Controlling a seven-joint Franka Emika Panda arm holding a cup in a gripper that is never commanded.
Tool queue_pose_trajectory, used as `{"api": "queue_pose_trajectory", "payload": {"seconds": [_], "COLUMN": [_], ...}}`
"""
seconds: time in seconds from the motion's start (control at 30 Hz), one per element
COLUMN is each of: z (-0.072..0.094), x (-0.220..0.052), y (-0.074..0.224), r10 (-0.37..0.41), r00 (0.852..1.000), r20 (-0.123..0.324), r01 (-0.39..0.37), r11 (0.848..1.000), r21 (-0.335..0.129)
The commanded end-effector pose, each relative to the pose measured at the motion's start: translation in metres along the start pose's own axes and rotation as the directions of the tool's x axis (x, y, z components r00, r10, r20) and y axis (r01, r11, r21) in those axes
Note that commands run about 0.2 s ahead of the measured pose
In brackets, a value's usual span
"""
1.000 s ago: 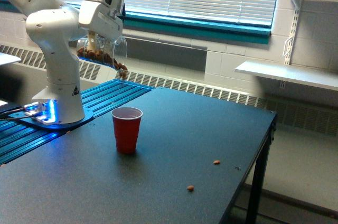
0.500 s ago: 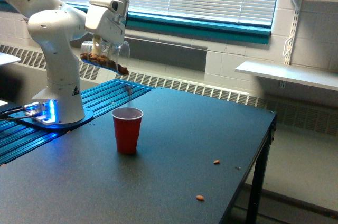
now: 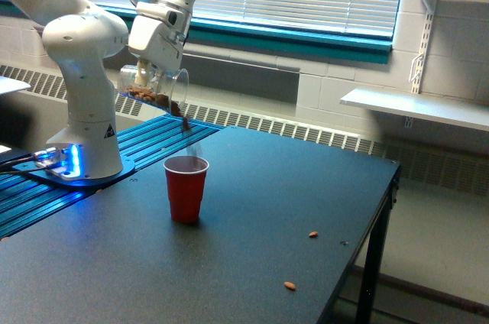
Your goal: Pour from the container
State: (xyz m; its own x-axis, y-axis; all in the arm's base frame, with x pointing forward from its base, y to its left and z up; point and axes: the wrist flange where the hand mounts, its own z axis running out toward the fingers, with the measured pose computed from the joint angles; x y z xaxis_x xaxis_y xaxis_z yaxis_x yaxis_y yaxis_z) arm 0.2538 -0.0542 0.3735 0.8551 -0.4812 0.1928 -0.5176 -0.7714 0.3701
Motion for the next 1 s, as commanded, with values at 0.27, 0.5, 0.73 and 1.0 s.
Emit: {"api": "queue_pose_trajectory", "payload": {"seconds": [0.27, 0.5, 0.73, 1.0], "z": [0.018, 0.022, 0.026, 0.028], "x": [-0.012, -0.014, -0.015, -0.011], "y": [-0.009, -0.011, -0.015, -0.020], "r10": [-0.002, 0.001, -0.013, -0.026], "r00": [0.999, 0.999, 0.999, 0.998], "r20": [0.034, 0.042, 0.047, 0.051], "r01": [0.004, 0.003, 0.017, 0.033], "r11": [0.998, 0.997, 0.995, 0.992], "r21": [-0.059, -0.082, -0.101, -0.124]}}
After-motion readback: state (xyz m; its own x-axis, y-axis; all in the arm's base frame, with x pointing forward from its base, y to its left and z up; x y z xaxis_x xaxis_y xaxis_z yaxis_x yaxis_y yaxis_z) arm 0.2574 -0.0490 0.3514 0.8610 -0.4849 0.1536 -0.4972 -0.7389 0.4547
